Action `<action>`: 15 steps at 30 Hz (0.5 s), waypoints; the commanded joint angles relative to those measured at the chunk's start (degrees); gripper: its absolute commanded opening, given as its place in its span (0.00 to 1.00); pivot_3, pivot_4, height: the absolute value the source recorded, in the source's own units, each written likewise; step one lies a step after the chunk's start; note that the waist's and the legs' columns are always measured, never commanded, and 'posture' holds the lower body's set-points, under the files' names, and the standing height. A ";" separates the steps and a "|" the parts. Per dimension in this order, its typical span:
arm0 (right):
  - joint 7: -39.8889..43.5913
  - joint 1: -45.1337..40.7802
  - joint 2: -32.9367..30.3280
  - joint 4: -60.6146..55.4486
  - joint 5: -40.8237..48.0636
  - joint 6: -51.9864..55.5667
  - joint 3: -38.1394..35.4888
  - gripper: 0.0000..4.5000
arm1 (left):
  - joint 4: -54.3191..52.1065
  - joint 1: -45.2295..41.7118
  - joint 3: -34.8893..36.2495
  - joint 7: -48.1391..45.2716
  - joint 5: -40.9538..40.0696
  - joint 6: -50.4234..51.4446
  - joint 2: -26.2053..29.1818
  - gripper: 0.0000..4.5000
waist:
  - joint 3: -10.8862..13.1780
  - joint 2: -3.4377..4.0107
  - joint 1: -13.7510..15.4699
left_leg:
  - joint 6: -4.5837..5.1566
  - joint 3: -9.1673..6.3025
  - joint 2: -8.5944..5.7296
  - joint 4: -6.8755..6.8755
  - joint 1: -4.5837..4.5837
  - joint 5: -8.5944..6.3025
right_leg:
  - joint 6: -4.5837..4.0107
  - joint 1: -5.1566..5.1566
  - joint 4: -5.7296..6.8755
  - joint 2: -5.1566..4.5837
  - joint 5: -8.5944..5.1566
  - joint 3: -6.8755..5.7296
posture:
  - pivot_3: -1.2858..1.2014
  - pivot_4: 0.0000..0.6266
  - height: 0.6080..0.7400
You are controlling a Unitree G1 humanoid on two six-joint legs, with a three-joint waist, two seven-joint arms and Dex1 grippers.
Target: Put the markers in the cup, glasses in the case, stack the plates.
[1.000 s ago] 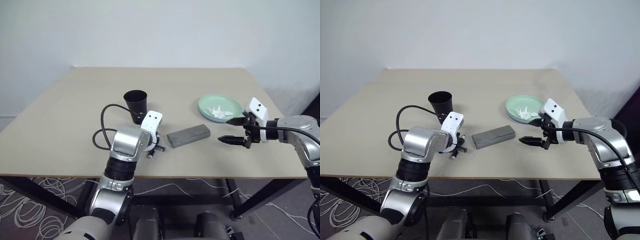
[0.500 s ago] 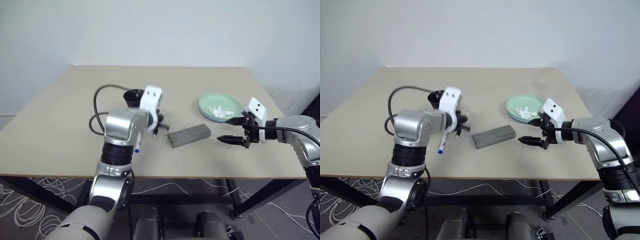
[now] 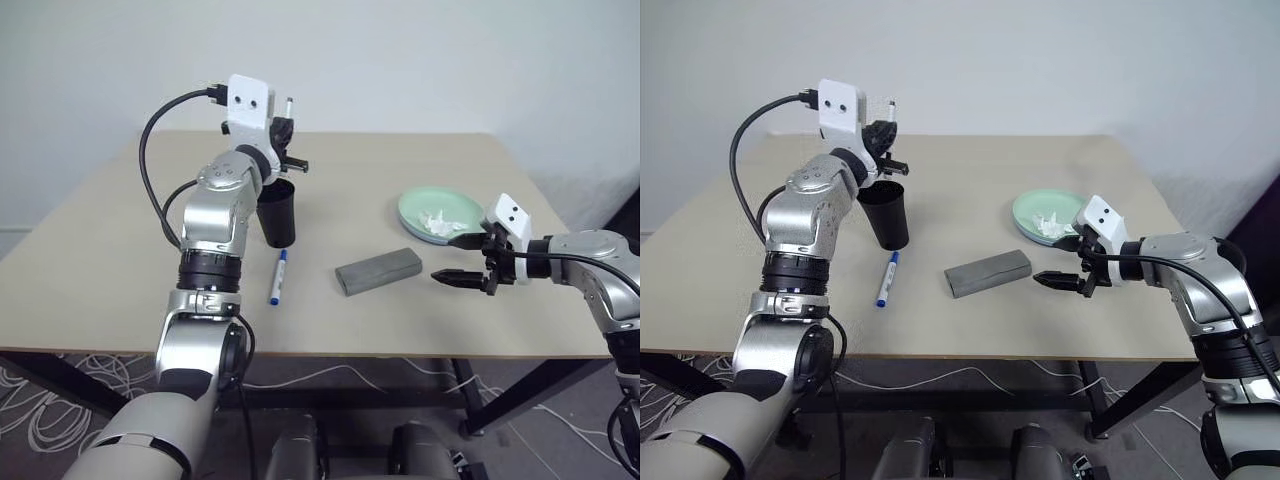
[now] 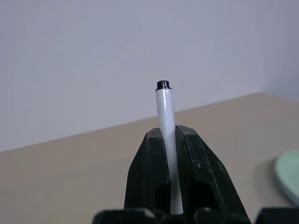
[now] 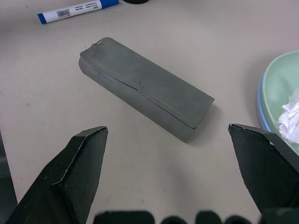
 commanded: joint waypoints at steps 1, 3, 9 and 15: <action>-0.48 -1.95 0.10 -1.47 0.09 -0.87 -1.36 1.00 | 5.04 -0.12 1.94 1.55 0.33 -12.53 0.28 0.01 | 0.00 0.00 -0.02 | 0.03 0.00 0.00 0.04 -0.11 0.02 | 0.00 -0.02 0.00 0.00 0.00 -0.01 | 0.52 0.00 0.24; -0.66 -1.81 0.30 -1.69 0.12 -0.80 -1.34 1.00 | 8.29 0.77 2.17 1.49 0.24 -16.75 0.26 0.01 | 0.00 0.00 -0.02 | -0.02 0.03 -0.01 0.07 -0.17 0.08 | -0.01 -0.03 -0.01 0.00 0.01 -0.01 | 0.52 0.00 0.24; -0.70 -1.86 0.46 -1.81 0.26 -0.74 -1.44 1.00 | 14.33 2.31 2.91 0.65 -0.88 -25.62 -0.94 0.01 | 0.00 -0.01 0.00 | -0.17 0.10 -0.02 0.12 -0.20 0.17 | 0.00 0.01 -0.03 0.00 0.00 -0.11 | 0.52 0.00 0.24; -0.75 -1.89 0.58 -1.85 0.26 -0.83 -1.36 1.00 | 17.32 3.05 2.75 -0.51 -1.14 -28.78 -1.39 0.01 | -0.01 0.00 -0.02 | 0.00 0.06 0.00 0.15 -0.20 0.06 | 0.00 0.02 -0.01 -0.01 0.00 -0.14 | 0.52 0.00 0.24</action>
